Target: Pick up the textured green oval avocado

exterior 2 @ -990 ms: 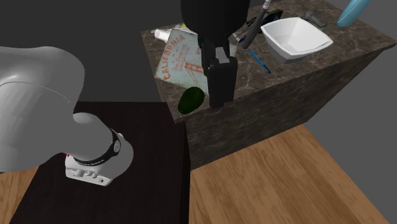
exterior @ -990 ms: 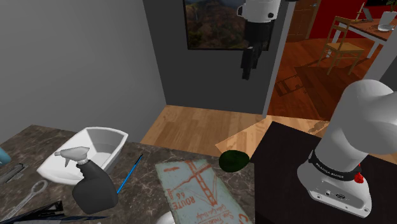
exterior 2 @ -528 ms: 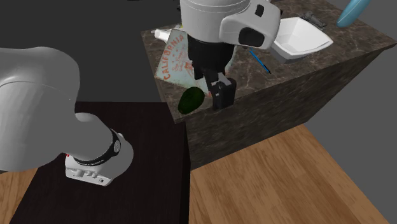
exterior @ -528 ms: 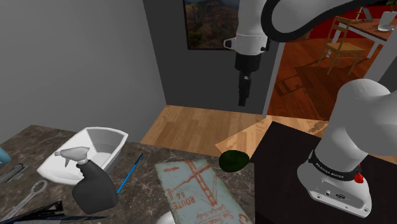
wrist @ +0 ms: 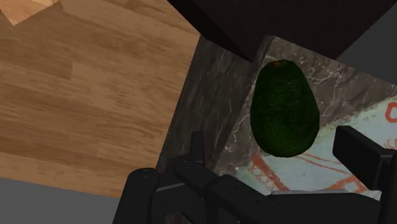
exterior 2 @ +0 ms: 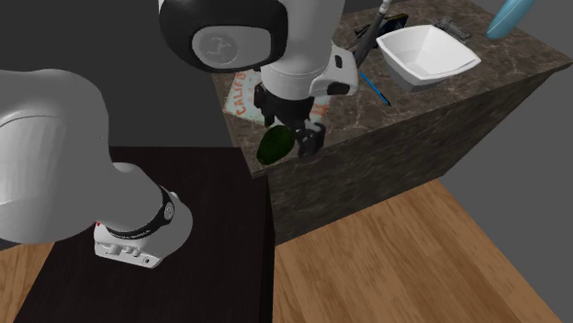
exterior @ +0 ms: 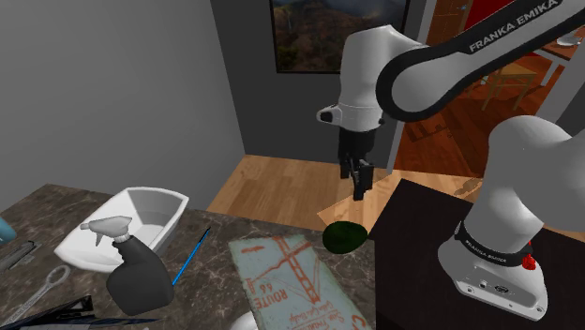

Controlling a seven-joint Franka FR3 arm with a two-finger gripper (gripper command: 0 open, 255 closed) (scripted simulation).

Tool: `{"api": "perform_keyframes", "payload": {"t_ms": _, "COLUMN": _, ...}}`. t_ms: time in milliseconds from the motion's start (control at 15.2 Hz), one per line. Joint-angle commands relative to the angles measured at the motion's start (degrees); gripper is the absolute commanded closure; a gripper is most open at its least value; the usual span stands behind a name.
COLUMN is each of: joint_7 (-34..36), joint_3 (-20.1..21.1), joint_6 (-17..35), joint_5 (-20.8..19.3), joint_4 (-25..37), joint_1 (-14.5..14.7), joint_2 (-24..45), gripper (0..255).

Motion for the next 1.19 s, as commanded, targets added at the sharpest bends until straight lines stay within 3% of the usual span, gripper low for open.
{"api": "perform_keyframes", "payload": {"t_ms": 0, "joint_7": -4.30, "joint_3": -0.55, "joint_6": 3.36, "joint_5": 1.42, "joint_4": -1.93, "joint_1": 2.90, "joint_2": 1.92, "gripper": 0}}
{"api": "perform_keyframes", "payload": {"t_ms": 330, "joint_7": -14.50, "joint_3": -2.15, "joint_6": 11.19, "joint_5": 5.31, "joint_4": -5.82, "joint_1": 9.96, "joint_2": 7.26, "gripper": 0}}
{"api": "perform_keyframes", "payload": {"t_ms": 924, "joint_7": -17.88, "joint_3": -3.64, "joint_6": 20.12, "joint_5": 8.62, "joint_4": -7.30, "joint_1": 12.31, "joint_2": 14.91, "gripper": 0}}
{"api": "perform_keyframes", "payload": {"t_ms": 990, "joint_7": -17.85, "joint_3": -3.62, "joint_6": 20.17, "joint_5": 8.68, "joint_4": -7.31, "joint_1": 12.37, "joint_2": 14.94, "gripper": 255}}
{"api": "perform_keyframes", "payload": {"t_ms": 1122, "joint_7": -17.80, "joint_3": -3.59, "joint_6": 20.10, "joint_5": 8.62, "joint_4": -7.38, "joint_1": 12.33, "joint_2": 14.79, "gripper": 255}}
